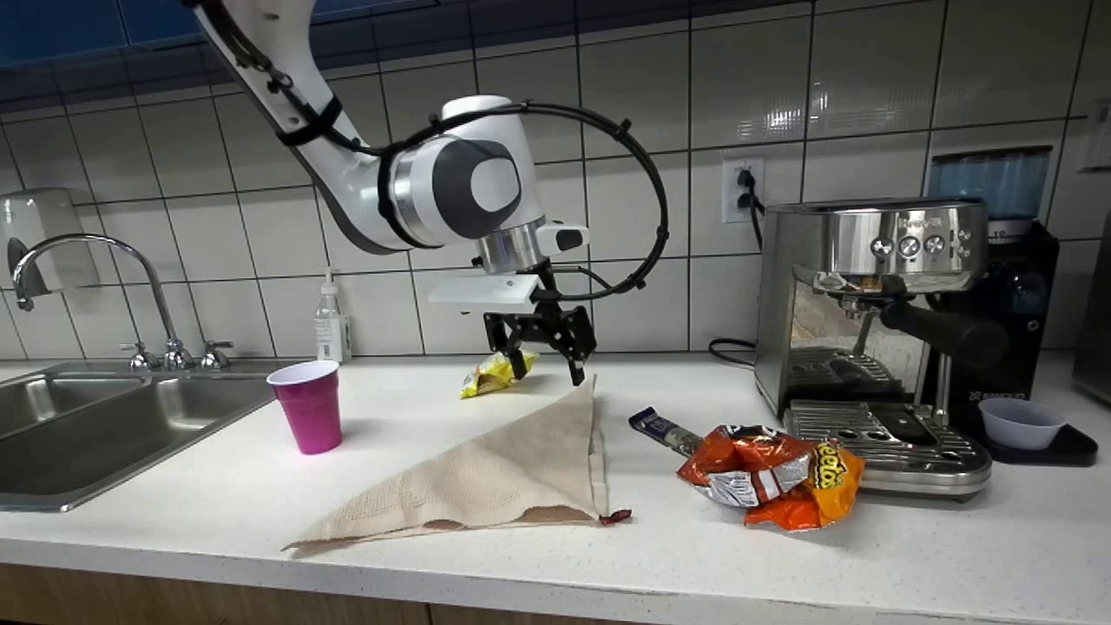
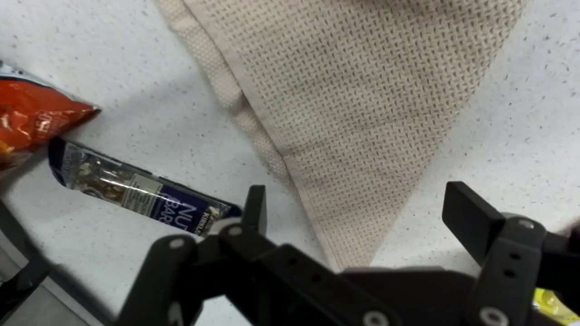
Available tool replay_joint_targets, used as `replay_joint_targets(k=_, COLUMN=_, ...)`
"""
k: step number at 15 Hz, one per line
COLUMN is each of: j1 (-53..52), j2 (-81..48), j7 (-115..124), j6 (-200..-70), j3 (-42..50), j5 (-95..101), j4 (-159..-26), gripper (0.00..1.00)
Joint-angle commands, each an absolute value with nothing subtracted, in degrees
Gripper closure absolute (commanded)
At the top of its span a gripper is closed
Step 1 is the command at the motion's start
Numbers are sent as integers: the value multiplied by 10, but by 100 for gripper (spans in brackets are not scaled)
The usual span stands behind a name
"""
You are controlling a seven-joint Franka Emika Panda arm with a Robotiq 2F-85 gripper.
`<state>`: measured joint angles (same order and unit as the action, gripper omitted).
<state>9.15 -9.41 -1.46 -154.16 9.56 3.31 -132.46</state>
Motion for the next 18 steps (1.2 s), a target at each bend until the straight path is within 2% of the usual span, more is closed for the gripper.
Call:
replay_joint_targets(k=1, j1=94, j2=-155, j7=-22, j6=-1537, j3=87, j5=16, j4=-1248, gripper=0)
replay_joint_targets(k=18, j1=95, j2=-326, j7=-9, j6=-1524, j3=80, j5=8, j4=-1054, gripper=0)
